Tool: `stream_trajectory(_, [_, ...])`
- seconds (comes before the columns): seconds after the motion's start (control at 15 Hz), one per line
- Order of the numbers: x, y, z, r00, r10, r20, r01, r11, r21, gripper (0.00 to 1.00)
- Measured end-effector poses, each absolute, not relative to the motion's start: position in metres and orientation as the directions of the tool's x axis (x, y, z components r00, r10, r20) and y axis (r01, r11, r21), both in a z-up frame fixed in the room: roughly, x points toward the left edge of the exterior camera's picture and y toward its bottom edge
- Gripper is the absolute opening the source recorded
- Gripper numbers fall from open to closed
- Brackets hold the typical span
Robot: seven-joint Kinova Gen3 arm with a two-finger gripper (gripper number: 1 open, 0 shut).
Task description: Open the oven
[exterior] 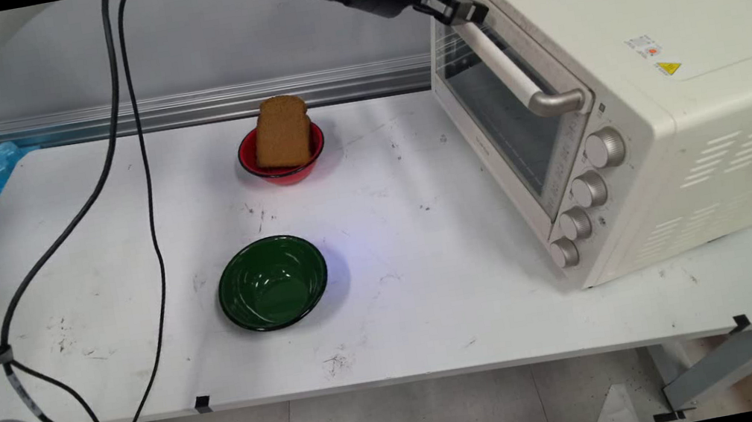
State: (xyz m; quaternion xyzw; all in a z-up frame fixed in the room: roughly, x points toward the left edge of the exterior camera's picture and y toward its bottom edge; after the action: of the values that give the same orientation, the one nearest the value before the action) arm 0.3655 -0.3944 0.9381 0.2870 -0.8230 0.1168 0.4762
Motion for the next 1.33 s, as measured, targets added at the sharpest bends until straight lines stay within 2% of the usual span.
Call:
stream_trajectory(0.93, [0.385, -0.376, 0.934, -0.449, -0.355, 0.820, -0.542, 0.838, 0.066, 0.00])
stream_trajectory(1.33, [0.394, -0.370, 0.922, -0.489, -0.355, 0.797, -0.528, 0.848, 0.054, 0.00])
